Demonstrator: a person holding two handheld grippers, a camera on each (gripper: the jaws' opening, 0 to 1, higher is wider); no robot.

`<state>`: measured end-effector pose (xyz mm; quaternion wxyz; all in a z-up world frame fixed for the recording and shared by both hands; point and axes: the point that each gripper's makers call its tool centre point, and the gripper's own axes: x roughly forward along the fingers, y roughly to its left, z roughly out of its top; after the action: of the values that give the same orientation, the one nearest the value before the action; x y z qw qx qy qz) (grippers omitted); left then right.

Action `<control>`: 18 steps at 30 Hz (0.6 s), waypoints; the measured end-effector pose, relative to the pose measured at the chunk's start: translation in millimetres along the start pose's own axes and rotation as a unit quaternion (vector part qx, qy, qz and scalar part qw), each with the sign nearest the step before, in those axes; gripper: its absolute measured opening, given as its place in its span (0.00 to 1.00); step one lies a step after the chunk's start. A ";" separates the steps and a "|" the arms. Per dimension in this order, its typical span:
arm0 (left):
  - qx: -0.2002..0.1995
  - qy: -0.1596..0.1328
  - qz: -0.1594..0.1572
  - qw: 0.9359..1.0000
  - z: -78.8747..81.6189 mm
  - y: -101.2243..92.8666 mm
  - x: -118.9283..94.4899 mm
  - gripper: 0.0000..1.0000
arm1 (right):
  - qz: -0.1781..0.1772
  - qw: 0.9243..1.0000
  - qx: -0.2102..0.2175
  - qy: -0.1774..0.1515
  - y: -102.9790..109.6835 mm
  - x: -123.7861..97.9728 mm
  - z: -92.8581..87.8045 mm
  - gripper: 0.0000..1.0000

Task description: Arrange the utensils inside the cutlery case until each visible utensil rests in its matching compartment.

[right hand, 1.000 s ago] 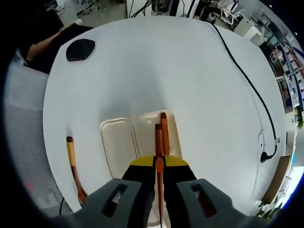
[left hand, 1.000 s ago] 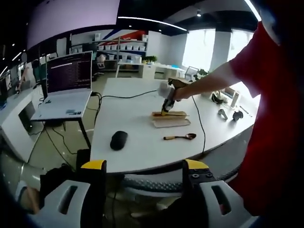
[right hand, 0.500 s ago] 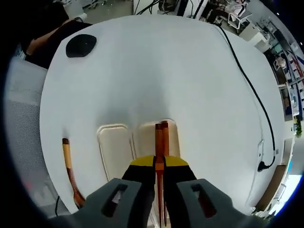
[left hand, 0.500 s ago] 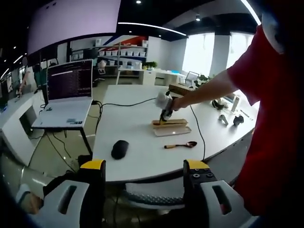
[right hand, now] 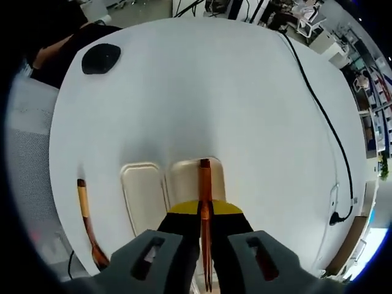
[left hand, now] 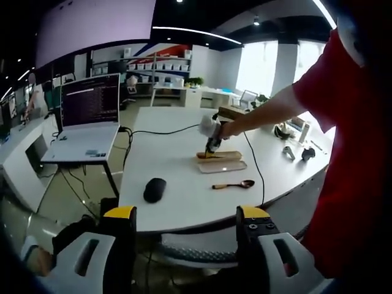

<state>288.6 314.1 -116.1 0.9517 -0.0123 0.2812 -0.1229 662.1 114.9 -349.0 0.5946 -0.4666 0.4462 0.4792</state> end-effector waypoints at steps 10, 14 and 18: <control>-0.001 0.003 -0.003 1.000 -3.1 -1.3 1.4 0.68 | 0.014 0.998 0.055 -0.034 -4.3 -12.1 -0.7 0.02; 0.002 0.002 -0.006 1.000 -1.4 -3.1 3.1 0.68 | 0.019 0.997 0.059 -0.036 -0.8 -14.1 -1.6 0.02; 0.002 0.003 -0.005 1.000 -2.8 -3.1 2.3 0.68 | 0.027 0.997 0.061 -0.039 3.6 -13.3 -2.0 0.02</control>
<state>288.3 310.6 -119.4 0.9502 -0.0115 0.2838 -0.1282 656.5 111.3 -336.8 0.6259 -0.3982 0.4637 0.4844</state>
